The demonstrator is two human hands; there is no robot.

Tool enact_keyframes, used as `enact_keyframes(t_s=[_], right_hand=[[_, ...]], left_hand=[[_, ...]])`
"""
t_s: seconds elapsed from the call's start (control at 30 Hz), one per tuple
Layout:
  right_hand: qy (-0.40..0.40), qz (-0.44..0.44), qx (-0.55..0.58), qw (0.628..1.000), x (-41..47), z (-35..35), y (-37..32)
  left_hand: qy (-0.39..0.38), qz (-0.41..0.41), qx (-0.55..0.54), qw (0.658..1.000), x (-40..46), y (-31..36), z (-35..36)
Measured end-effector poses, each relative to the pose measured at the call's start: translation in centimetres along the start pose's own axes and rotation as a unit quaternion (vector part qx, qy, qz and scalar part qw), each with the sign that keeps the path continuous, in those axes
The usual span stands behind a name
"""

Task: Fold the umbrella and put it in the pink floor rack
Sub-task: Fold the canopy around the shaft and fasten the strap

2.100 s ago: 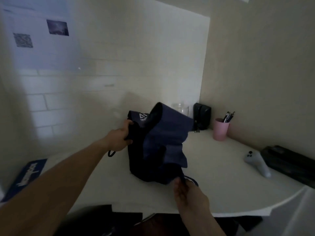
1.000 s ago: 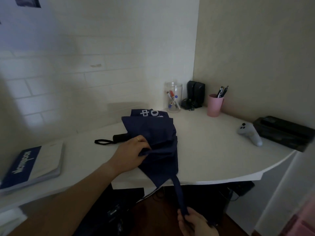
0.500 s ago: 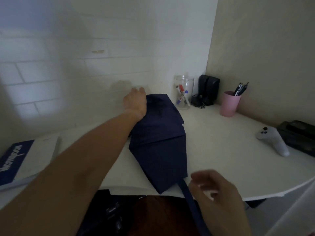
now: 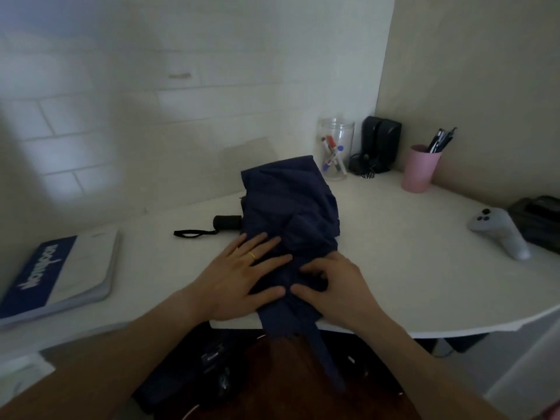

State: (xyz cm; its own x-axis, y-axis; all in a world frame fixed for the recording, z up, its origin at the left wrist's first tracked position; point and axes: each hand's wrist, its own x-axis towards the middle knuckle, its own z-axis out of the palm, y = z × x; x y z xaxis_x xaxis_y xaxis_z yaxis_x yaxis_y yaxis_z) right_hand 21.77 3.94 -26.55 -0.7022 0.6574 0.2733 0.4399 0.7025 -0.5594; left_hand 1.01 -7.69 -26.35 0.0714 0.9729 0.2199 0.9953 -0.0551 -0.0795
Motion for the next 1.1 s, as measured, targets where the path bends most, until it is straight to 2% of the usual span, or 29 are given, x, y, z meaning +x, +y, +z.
enact_keyframes(t_s=[0.13, 0.27, 0.33, 0.43, 0.53, 0.6, 0.67, 0.8, 0.87, 0.93, 1.0, 1.07, 1.1], right_hand=[[0.015, -0.092, -0.059, 0.994, 0.9, -1.8, -1.6], [0.009, -0.171, -0.178, 0.969, 5.2, -3.9, -1.3], [0.003, -0.148, -0.212, 0.966, 8.0, -4.9, -1.0], [-0.042, -0.058, -0.225, 0.972, 12.0, -5.5, -0.6], [-0.040, 0.016, -0.214, 0.976, 14.8, -4.5, 0.4], [-0.034, 0.039, -0.167, 0.985, 15.1, -3.8, 0.9], [0.005, 0.046, -0.103, 0.994, 14.2, -3.6, 1.1], [0.126, 0.018, -0.041, 0.991, 10.6, -4.3, 1.0], [0.184, 0.053, 0.021, 0.981, 8.9, -4.4, 0.6], [0.168, 0.134, 0.133, 0.968, 8.1, -4.3, 0.3], [0.114, 0.190, 0.243, 0.944, 8.0, -4.3, 0.2], [0.100, 0.188, 0.306, 0.928, 7.8, -4.7, 0.1], [0.102, 0.174, 0.319, 0.926, 7.5, -5.2, 0.0]], left_hand=[[-0.034, -0.046, 0.035, 0.998, -0.1, -1.8, -1.5], [-0.028, -0.071, 0.044, 0.996, 0.3, -2.4, -2.9], [0.006, -0.072, 0.025, 0.997, 0.1, -2.4, -2.8], [0.053, -0.085, -0.028, 0.995, -0.5, -2.4, -2.0], [0.038, -0.147, -0.129, 0.980, -0.4, -2.4, -1.2], [0.071, -0.200, -0.240, 0.947, -0.3, -2.5, -0.4], [0.147, -0.228, -0.315, 0.910, -0.1, -3.0, 0.5], [0.250, -0.228, -0.314, 0.887, 0.2, -3.3, 0.7], [0.281, -0.242, -0.334, 0.866, 0.6, -3.0, 0.2], [0.298, -0.279, -0.391, 0.825, 1.3, -2.4, -0.6], [0.302, -0.317, -0.483, 0.758, 1.8, -2.0, -1.6], [0.299, -0.331, -0.547, 0.709, 1.9, -2.0, -2.6], [0.295, -0.330, -0.553, 0.706, 1.6, -1.8, -3.2]])
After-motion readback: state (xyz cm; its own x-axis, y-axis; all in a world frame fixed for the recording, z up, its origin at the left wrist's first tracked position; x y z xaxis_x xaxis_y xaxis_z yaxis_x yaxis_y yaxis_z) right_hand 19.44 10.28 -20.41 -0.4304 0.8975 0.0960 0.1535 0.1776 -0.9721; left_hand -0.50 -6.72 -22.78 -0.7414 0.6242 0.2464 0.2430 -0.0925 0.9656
